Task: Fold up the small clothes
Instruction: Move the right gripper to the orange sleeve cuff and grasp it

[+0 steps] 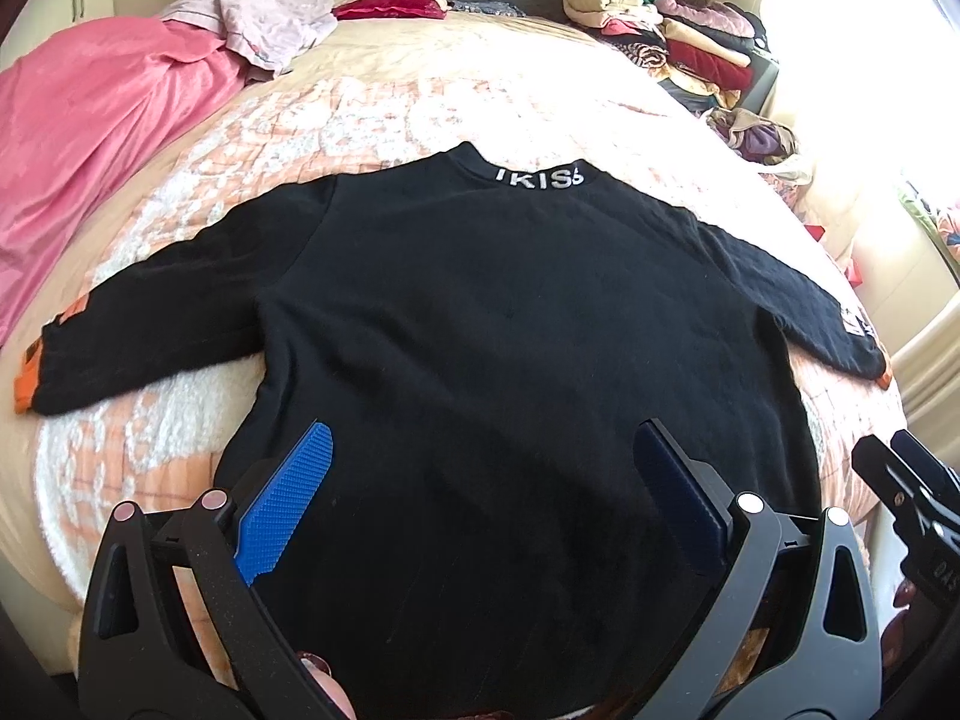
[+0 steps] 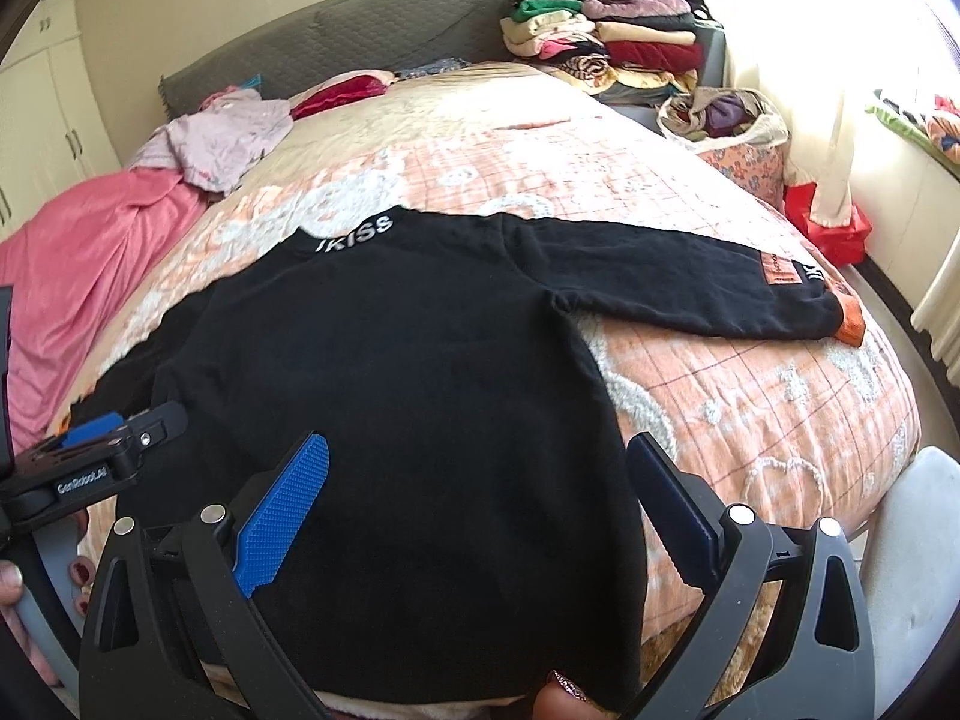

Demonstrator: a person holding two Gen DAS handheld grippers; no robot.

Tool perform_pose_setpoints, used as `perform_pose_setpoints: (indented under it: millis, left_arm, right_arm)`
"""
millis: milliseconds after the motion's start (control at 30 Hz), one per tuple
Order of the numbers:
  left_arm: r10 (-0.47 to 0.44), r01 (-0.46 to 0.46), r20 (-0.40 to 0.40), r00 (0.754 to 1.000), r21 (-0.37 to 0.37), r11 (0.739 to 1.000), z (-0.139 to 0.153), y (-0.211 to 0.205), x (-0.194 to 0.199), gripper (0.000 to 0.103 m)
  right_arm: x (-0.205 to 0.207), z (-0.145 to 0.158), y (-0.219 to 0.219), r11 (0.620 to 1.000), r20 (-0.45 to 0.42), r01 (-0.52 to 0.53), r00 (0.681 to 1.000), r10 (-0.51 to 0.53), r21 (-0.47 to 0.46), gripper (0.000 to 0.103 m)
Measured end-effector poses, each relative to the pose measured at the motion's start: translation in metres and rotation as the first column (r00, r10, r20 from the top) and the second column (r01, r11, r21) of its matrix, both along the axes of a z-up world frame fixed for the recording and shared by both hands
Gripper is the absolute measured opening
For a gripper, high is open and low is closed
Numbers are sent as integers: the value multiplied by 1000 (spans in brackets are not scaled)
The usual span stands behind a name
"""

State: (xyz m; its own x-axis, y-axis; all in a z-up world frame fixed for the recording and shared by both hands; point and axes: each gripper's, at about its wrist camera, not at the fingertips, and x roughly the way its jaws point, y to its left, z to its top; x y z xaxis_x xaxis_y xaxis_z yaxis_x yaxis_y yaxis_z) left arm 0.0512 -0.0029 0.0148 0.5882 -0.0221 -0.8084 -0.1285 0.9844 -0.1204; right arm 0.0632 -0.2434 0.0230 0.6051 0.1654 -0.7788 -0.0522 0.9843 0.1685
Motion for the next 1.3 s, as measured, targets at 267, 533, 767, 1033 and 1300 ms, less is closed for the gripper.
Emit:
perform_pose_setpoints:
  millis: [267,533,767,1033,1300]
  left_arm:
    - [-10,10,-11,1000,-5,1000,0,-4,27,95]
    - [-30,30,-14,999,-4,1000,1,-13,50,95]
    - [-43,43,-22,999,-7,999,-2,-19,71,95]
    - [-50,50,-36,998,-2,999,-7,-23,91,95]
    - [-54,54,-43,998,-15,998,-13,-25,107,95]
  right_arm:
    - [24,-3,-21,998,-2,58,998,-58,11,99]
    - [45,-12,-49,991,-21,133,991,-132,27,99]
    - [61,-23,-77,978,-42,205,978,-204,36,99]
    - [77,-36,-110,955,-60,295,954,-293,41,99]
    - [89,-51,-150,915,-84,403,913,-399,32,99]
